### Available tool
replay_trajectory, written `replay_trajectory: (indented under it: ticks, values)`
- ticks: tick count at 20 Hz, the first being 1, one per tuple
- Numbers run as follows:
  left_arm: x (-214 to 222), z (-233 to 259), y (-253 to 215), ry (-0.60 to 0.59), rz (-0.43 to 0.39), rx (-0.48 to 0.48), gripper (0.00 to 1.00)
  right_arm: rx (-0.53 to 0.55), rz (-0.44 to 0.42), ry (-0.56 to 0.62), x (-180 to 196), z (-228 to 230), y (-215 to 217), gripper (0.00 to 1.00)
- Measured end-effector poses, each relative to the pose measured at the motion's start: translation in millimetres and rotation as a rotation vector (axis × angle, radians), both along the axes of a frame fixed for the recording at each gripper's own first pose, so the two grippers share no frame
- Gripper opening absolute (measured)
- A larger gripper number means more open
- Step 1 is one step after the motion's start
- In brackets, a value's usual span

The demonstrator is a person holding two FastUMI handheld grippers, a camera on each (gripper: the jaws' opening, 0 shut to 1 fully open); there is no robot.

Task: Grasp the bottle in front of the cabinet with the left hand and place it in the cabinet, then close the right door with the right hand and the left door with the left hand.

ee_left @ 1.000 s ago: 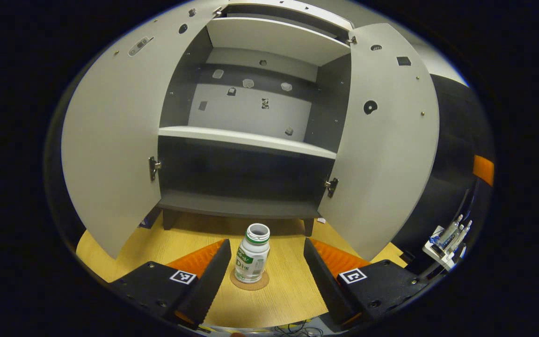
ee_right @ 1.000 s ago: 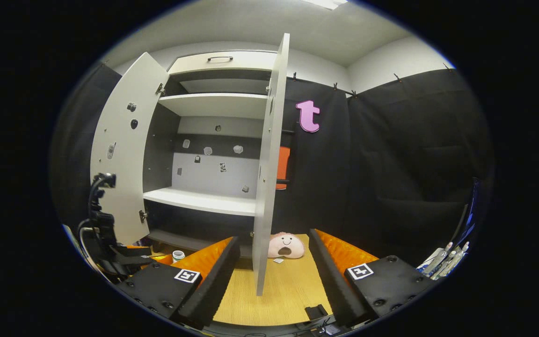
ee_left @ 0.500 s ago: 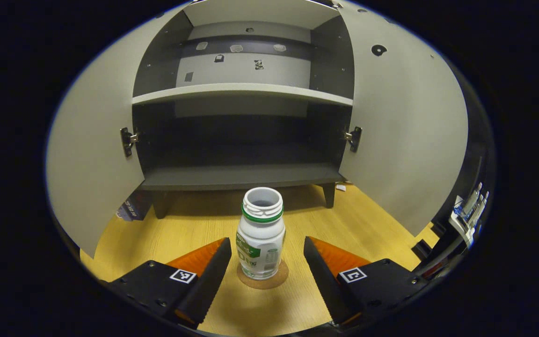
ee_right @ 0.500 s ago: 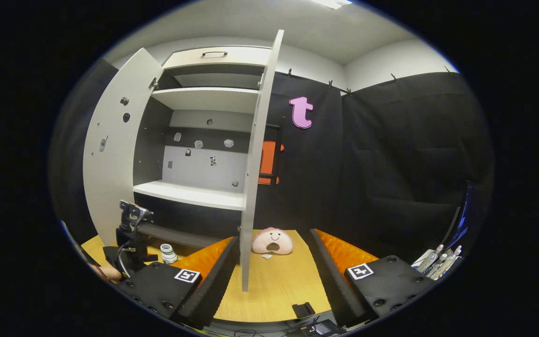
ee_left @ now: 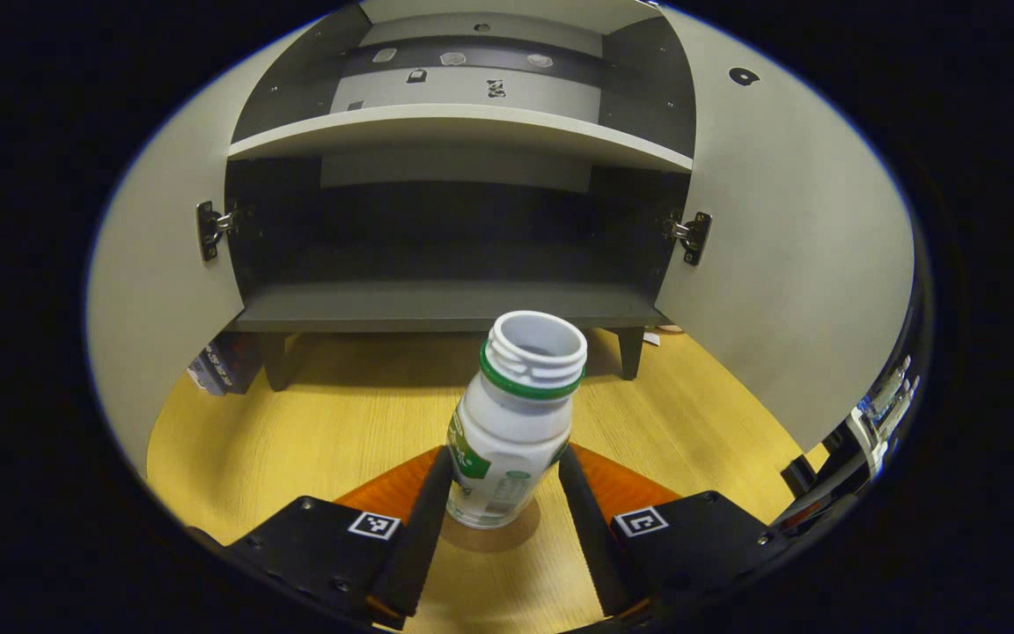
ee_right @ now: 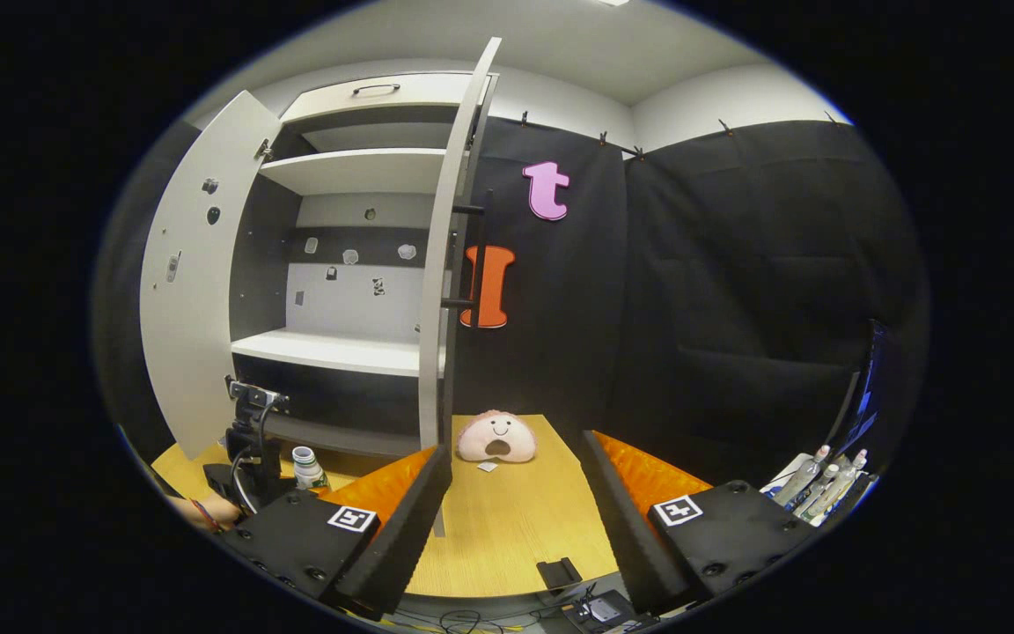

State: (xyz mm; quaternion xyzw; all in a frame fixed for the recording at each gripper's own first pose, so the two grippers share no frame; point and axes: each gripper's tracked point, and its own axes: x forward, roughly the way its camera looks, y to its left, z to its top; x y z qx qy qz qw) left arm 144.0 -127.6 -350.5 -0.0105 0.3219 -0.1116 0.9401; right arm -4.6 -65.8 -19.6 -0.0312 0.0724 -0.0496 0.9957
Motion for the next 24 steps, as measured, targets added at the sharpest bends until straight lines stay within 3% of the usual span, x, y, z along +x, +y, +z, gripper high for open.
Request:
replay_trajectory:
  ticks: [8,13,24]
  values:
    - [-0.3,128.5,0.5,-0.08,0.022,-0.1,0.73,0.001,0.069,-0.005,23.1,-4.5,2.7,0.98]
    - [10.0,205.7,6.1,-0.152,0.011,-0.087,0.73,0.029,0.112,-0.016,37.9,-2.9,3.0,0.98]
    - [105.5,299.2,11.5,-0.28,0.027,-0.067,0.73,0.071,0.087,-0.043,46.9,-2.7,-35.4,0.98]
